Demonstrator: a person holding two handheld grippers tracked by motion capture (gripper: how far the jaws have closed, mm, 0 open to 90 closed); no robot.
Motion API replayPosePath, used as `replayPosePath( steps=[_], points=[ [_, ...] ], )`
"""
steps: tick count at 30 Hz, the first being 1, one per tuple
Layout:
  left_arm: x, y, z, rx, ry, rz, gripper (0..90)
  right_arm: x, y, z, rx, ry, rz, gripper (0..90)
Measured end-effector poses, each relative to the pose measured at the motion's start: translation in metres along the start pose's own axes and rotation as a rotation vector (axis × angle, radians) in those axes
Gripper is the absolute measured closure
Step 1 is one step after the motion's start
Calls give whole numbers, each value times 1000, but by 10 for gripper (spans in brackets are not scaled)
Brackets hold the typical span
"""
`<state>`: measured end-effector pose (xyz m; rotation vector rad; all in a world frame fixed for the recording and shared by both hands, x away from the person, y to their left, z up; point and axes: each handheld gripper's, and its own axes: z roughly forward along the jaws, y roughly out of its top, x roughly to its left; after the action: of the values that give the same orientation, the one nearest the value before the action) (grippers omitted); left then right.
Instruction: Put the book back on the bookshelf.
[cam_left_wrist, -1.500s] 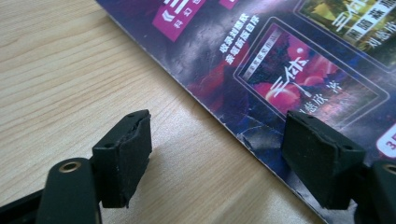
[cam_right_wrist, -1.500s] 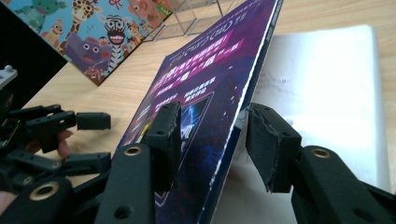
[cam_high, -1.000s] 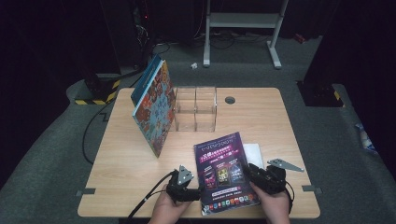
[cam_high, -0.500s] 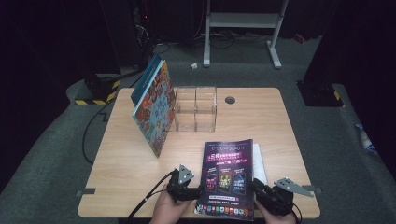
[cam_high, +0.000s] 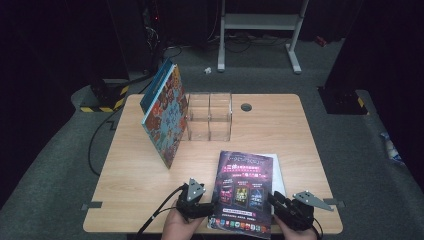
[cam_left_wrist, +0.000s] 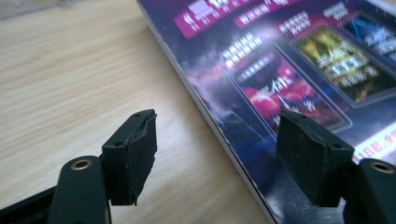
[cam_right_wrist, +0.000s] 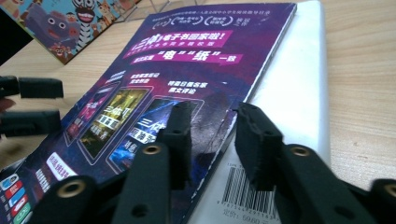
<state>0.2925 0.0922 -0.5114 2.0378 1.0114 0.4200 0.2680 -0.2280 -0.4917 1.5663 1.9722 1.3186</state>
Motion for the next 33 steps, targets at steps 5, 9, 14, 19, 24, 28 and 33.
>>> replayPosePath(
  steps=[5, 9, 14, 19, 24, 28, 33],
  points=[
    [0, 0, 10, 57, 5, 25, 264, 7, 1, 9, 39, -6, -15, 579],
    [8, 3, 13, 84, 34, 45, 245, 14, 4, 14, 53, -11, -28, 569],
    [32, 7, 15, 87, 101, 35, 245, 27, 2, 19, 70, 28, -47, 566],
    [45, 9, 18, 86, 102, -7, 246, 32, 6, 22, 64, 55, -67, 546],
    [46, 5, 17, 66, 87, -47, 280, 16, 32, 31, 60, 5, -12, 441],
    [46, 3, 17, 55, 84, -58, 280, 12, 44, 50, 126, -18, 44, 351],
    [46, 2, 17, 47, 78, -66, 280, 13, 44, 58, 102, -39, 100, 318]
  ],
)
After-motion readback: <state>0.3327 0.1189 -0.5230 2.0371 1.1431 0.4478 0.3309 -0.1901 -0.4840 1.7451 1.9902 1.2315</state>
